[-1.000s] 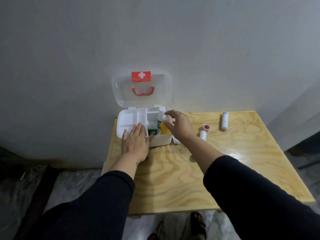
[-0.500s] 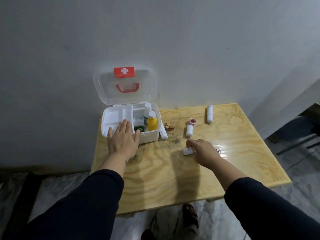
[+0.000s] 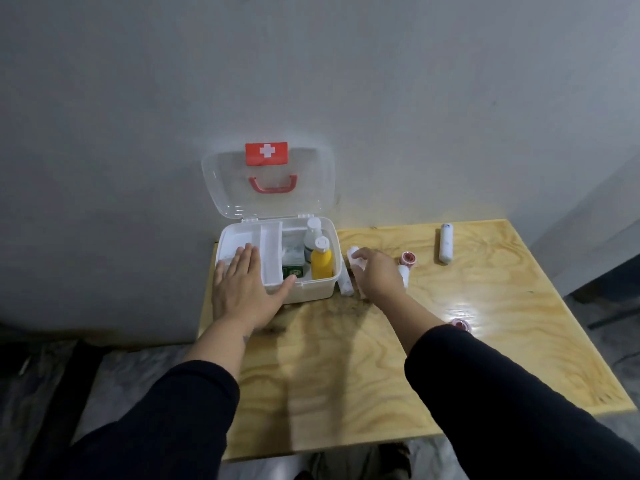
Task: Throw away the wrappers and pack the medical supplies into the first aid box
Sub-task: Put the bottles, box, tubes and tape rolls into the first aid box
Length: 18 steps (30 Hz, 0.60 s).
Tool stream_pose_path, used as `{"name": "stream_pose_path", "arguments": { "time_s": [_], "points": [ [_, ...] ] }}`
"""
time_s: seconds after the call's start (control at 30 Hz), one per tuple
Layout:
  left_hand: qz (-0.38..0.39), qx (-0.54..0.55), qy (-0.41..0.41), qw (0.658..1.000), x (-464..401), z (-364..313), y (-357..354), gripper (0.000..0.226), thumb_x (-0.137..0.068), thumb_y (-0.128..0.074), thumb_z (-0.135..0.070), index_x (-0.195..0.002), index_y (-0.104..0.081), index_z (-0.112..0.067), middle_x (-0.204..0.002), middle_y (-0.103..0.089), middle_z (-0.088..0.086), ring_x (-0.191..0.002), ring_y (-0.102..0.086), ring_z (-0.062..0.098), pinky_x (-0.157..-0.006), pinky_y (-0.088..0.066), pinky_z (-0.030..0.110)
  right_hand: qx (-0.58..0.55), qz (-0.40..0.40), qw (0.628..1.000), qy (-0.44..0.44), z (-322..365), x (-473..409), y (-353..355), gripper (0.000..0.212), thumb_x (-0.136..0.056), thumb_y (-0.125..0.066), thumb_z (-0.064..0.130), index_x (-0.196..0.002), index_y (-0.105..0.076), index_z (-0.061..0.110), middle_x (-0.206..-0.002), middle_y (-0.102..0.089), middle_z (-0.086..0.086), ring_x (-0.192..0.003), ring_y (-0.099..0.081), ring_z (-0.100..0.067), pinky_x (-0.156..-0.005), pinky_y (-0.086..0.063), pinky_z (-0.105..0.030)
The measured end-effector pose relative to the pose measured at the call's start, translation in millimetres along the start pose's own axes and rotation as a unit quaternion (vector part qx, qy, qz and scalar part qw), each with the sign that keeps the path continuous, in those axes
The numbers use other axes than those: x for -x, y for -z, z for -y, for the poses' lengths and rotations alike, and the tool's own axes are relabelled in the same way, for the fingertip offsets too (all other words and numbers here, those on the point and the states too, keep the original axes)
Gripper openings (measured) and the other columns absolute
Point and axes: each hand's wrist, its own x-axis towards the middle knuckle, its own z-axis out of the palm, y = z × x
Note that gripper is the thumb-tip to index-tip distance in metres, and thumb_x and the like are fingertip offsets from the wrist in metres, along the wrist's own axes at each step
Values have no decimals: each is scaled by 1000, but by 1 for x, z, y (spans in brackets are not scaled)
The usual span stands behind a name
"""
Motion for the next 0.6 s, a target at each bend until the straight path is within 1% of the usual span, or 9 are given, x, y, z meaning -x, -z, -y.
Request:
{"name": "stream_pose_path", "arguments": {
  "time_s": [0.1,0.2,0.3,0.33,0.4,0.43,0.5,0.57,0.6],
  "points": [
    [3,1,1,1000,-1,0,0,95,-85,-18,-77,-156,0,-16,-165,3,-2,-152,4,12,-124,3,38,10,30,999,-13,13,-11,-7,37,-88,-51,38,-121,-57,22,-117,-65,-8,-102,-63,-29,-75,-45,-31],
    [3,5,0,1000,0,1,1,96,-85,-18,-77,-156,0,-16,-165,3,-2,-152,4,12,-123,4,38,51,42,998,-20,23,-13,-10,34,-87,-47,31,-119,-56,24,-106,-68,-7,-95,-64,-30,-70,-47,-32],
    [4,8,-1,1000,0,1,2,96,-85,-19,-77,-156,0,-16,-165,3,-2,-152,4,11,-123,4,38,110,51,993,10,31,-14,-11,27,-85,-42,27,-105,-59,23,-97,-70,-7,-84,-64,-29,-71,-54,-35],
    [5,7,-1,1000,1,1,2,96,-85,-19,-77,-156,0,-16,-165,3,-2,-152,5,12,-123,4,38,121,57,991,14,32,-13,-11,26,-85,-41,27,-104,-59,23,-98,-69,-7,-85,-64,-29,-71,-54,-36],
    [7,6,-2,1000,1,1,2,96,-84,-18,-78,-156,0,-16,-165,3,-2,-152,5,12,-123,3,38,149,58,987,18,32,-12,-10,28,-87,-43,24,-110,-58,23,-102,-68,-8,-92,-63,-30,-71,-49,-35],
    [8,6,-3,1000,1,1,2,96,-84,-18,-78,-156,1,-16,-165,4,-2,-152,5,12,-123,4,38,165,56,985,18,30,-10,-9,29,-88,-45,20,-113,-57,22,-105,-66,-9,-96,-62,-30,-70,-46,-34],
    [10,6,-3,1000,1,1,3,96,-85,-18,-78,-155,1,-16,-165,4,-2,-152,6,12,-123,4,38,185,47,982,10,26,-7,-8,31,-87,-48,10,-115,-56,20,-106,-66,-9,-97,-62,-30,-66,-44,-32],
    [14,4,-3,1000,1,1,3,96,-84,-18,-78,-155,2,-16,-165,5,-2,-152,6,12,-123,4,38,173,47,984,3,21,-2,-5,38,-84,-48,5,-118,-54,21,-107,-66,-8,-97,-61,-29,-66,-44,-32],
    [15,4,-2,1000,0,1,3,97,-84,-18,-78,-156,2,-16,-165,5,-2,-152,6,11,-123,4,38,148,47,988,-5,18,0,-2,43,-84,-47,4,-122,-52,23,-109,-65,-6,-99,-61,-29,-67,-43,-31]
  ]
}}
